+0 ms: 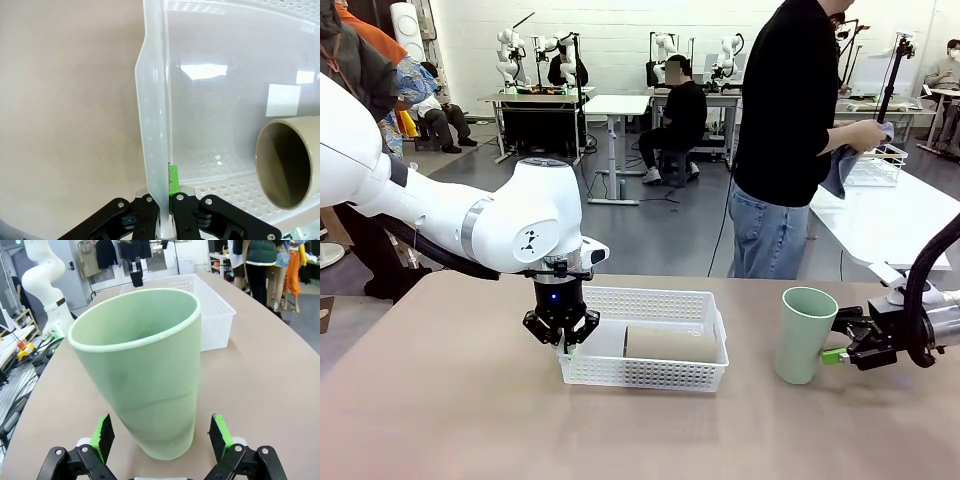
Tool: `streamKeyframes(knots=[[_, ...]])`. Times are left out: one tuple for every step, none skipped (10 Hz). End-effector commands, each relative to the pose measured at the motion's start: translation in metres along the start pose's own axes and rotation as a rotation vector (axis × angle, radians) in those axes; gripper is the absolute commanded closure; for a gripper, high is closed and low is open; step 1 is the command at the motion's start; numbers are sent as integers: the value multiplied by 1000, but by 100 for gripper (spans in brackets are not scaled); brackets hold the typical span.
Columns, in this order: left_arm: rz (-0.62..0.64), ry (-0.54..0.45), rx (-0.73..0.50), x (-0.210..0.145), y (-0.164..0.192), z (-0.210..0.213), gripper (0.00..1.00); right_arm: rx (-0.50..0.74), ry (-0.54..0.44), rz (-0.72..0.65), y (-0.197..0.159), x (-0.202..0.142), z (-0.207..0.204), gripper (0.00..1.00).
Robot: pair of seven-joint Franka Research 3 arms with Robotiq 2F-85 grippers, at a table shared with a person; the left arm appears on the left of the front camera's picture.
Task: Clean and organize the cups into the basket.
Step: Pick up the Reusable plastic cup from the right side of the table and stack it inside the Organizing basket in the center of the table.
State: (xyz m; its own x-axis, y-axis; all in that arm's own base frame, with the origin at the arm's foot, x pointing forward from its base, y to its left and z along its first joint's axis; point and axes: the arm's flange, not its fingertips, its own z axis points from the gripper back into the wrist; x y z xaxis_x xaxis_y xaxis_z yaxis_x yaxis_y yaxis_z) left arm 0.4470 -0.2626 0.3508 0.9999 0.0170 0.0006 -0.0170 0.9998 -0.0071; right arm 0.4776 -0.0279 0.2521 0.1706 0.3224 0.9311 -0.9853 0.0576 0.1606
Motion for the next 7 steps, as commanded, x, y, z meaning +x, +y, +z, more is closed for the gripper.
streamKeyframes(knots=[[2,1,-2,-1,0,0,100,3,11,-7,-5,4,-15,0],[2,1,-2,-1,0,0,100,8,14,2,-4,6,-20,0],[2,1,-2,-1,0,0,100,12,10,16,-4,8,-26,0],[2,1,-2,-1,0,0,100,24,13,21,-4,8,-31,0],[2,1,-2,-1,0,0,100,31,17,25,-4,7,-35,0],[2,1,-2,-1,0,0,100,49,22,40,-5,6,-38,0],[2,1,-2,-1,0,0,100,67,30,46,-3,5,-41,0]])
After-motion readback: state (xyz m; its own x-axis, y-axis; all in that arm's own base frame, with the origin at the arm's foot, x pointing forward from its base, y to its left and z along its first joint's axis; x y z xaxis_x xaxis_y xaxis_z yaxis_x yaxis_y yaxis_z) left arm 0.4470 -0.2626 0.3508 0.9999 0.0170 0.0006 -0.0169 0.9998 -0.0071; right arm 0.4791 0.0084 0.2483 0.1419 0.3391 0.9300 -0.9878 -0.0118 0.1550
